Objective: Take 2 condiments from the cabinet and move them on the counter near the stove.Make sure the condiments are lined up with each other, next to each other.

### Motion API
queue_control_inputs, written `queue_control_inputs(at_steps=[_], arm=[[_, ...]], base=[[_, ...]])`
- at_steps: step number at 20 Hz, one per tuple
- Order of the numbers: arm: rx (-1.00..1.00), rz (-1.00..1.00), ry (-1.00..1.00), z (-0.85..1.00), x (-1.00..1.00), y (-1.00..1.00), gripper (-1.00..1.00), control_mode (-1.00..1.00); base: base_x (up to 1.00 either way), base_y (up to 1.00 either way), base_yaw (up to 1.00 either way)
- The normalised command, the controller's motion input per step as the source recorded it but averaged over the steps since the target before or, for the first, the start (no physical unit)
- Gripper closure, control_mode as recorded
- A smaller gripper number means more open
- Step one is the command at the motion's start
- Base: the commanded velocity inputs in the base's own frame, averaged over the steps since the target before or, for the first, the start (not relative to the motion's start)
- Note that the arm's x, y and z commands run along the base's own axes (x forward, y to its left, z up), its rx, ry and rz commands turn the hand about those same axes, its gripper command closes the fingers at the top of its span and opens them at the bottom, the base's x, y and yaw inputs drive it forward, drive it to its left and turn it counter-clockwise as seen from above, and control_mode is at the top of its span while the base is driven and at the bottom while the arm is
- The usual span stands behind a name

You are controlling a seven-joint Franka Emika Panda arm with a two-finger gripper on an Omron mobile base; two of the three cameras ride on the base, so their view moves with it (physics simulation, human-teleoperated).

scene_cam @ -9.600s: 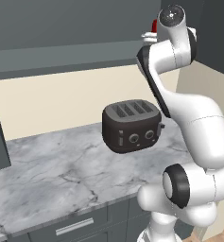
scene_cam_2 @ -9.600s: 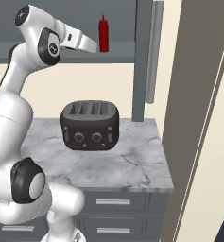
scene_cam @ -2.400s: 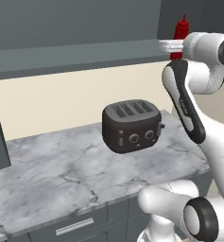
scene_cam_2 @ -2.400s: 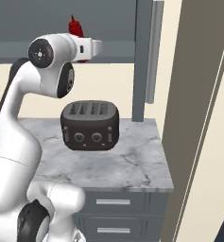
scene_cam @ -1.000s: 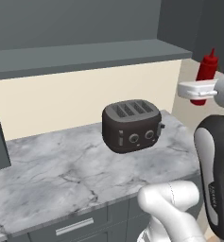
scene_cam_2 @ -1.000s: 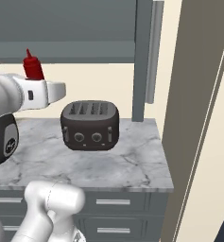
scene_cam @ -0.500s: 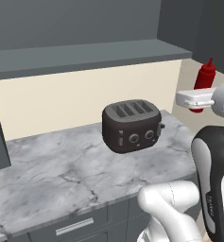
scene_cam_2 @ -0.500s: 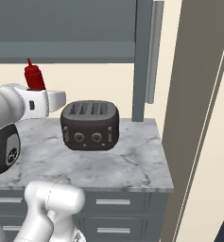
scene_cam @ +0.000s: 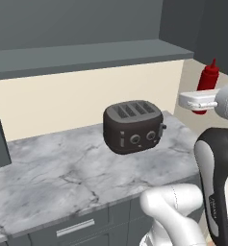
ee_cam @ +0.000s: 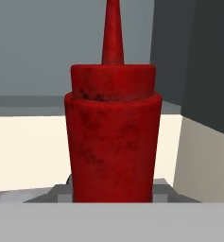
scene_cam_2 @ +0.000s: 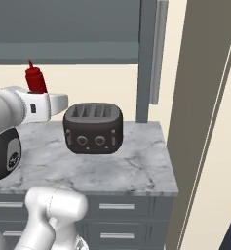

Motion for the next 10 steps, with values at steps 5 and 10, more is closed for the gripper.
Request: queue_control_inputs(at_steps=[5, 10], arm=[[0.0, 0.0, 0.0, 0.0, 0.0, 0.0, 1.0, 1.0], [0.0, 0.0, 0.0, 0.0, 0.0, 0.0, 1.0, 1.0]], base=[[-0.84, 0.0, 0.03], [-0.84, 0.03, 0.05]])
